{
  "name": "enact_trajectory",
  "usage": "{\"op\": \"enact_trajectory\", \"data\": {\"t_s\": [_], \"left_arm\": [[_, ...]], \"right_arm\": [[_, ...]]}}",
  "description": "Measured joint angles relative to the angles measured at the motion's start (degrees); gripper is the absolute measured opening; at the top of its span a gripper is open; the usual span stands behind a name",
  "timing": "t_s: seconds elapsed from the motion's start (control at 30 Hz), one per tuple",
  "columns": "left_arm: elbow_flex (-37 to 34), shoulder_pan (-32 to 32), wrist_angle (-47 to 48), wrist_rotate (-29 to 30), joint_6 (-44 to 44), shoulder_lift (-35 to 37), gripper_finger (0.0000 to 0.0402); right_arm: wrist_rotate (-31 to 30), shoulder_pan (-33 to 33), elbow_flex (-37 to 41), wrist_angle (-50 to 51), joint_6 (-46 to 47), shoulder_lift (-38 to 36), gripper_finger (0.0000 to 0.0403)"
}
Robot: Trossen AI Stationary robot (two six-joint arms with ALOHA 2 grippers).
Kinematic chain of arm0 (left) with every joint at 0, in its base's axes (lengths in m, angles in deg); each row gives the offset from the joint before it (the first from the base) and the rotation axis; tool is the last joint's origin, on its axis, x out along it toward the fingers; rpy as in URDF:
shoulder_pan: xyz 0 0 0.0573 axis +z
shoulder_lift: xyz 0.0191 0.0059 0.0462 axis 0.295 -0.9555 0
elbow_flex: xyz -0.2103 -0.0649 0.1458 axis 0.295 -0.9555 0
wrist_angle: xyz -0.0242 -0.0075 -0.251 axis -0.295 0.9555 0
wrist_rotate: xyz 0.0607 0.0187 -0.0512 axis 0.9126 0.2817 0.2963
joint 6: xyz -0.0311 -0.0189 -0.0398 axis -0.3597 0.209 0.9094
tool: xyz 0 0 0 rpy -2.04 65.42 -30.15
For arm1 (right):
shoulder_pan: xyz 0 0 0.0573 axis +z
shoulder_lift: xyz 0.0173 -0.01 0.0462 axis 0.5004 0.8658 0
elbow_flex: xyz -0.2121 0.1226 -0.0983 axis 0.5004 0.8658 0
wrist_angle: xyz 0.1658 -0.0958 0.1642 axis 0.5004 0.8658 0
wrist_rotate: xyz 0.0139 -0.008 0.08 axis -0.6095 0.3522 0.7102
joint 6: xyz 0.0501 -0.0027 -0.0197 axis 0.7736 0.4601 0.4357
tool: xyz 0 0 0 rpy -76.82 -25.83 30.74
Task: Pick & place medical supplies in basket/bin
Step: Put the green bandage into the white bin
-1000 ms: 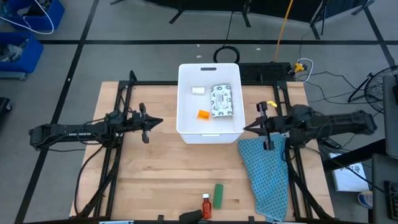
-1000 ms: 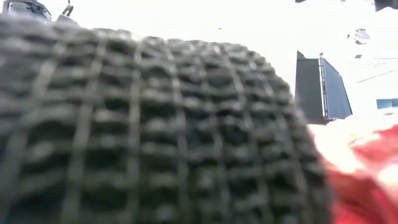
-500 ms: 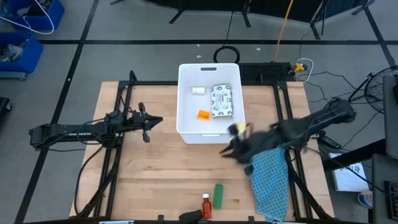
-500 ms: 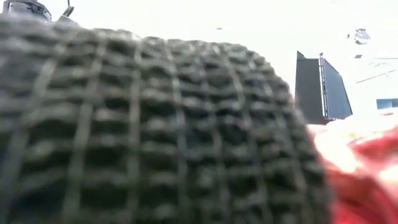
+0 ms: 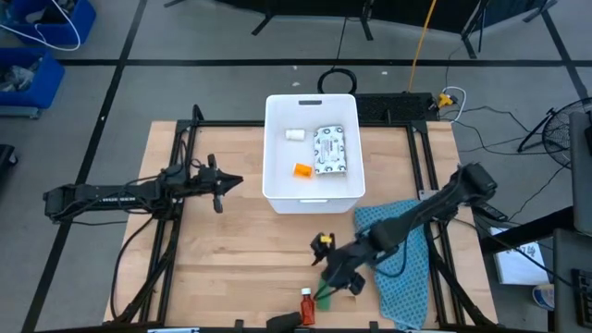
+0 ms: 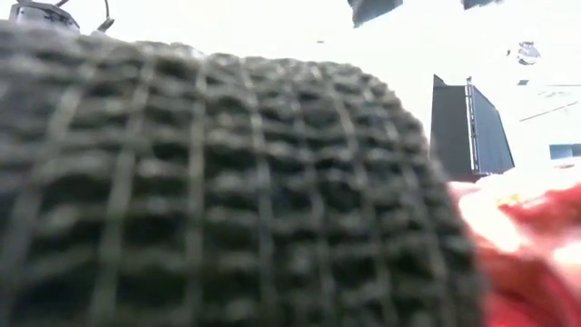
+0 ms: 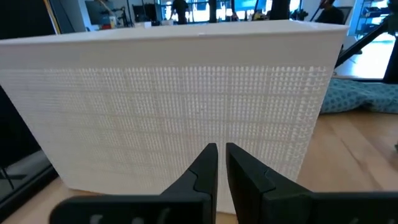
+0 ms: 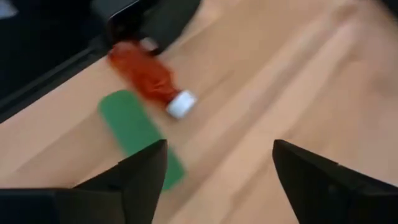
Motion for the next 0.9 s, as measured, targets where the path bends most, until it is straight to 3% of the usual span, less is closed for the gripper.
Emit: {"op": "enact_trajectory", "data": {"t_s": [0.27, 0.67, 0.9], "left_arm": [[0.0, 0.0, 0.82, -0.05, 1.36, 0.0, 0.0037], [0.0, -0.04, 0.79, -0.71, 4.78, 0.0, 0.0037], [0.0, -0.04, 0.88, -1.83, 5.39, 0.0, 0.0037]], "right_arm": [[6.08, 3.08, 0.02, -0.72, -2.48, 5.72, 0.0292], [5.77, 3.55, 0.03, -4.63, -12.07, 10.14, 0.0293], [2.6, 2.29, 0.07, -1.73, -12.27, 13.19, 0.0293]]}}
